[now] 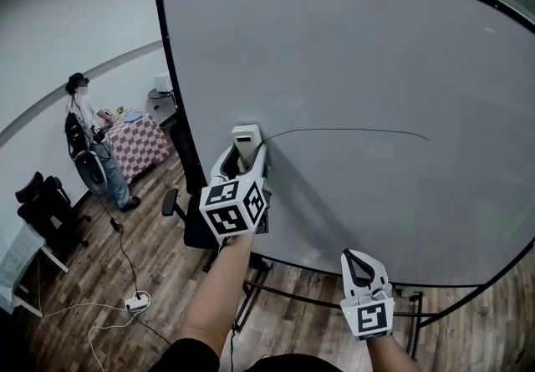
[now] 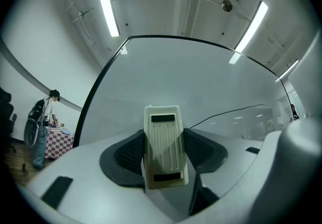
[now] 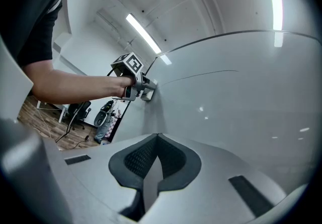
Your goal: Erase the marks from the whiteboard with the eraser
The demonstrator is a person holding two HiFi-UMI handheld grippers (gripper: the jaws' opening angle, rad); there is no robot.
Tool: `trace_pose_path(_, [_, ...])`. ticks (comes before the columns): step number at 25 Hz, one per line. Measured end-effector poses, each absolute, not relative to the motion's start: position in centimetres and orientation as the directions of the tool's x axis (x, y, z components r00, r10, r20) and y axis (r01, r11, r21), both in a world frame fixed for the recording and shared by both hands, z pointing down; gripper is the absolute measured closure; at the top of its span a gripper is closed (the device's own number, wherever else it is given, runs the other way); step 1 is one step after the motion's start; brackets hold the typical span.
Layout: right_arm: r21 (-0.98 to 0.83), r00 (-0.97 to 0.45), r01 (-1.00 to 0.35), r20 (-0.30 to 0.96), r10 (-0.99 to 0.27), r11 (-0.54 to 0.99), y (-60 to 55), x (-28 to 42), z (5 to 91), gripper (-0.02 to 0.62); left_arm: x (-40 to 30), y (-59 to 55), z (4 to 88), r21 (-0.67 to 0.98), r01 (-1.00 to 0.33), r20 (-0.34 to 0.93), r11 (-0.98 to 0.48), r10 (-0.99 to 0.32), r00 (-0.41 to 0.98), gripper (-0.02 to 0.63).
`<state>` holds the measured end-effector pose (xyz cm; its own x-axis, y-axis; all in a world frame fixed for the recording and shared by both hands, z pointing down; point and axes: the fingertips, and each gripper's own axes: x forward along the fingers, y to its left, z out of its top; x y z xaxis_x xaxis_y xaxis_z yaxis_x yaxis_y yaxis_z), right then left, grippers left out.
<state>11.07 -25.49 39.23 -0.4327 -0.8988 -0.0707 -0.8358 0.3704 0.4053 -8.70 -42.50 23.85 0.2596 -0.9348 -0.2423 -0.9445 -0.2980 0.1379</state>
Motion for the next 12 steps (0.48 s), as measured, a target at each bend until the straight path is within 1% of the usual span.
trace_pose_path(4, [0.412, -0.416, -0.842, -0.082, -0.906, 0.349, -25.2, 12.4, 39.0, 0.577, -7.1, -42.1, 23.2, 0.142, -0.940, -0.253, -0.311, -0.929, 0.269, 0.345])
trace_pose_path(12, [0.445, -0.419, -0.825, -0.070, -0.905, 0.347, -24.3, 12.8, 39.5, 0.577, -4.2, -41.1, 21.4, 0.129, -0.931, -0.279, -0.340, -0.914, 0.295, 0.345])
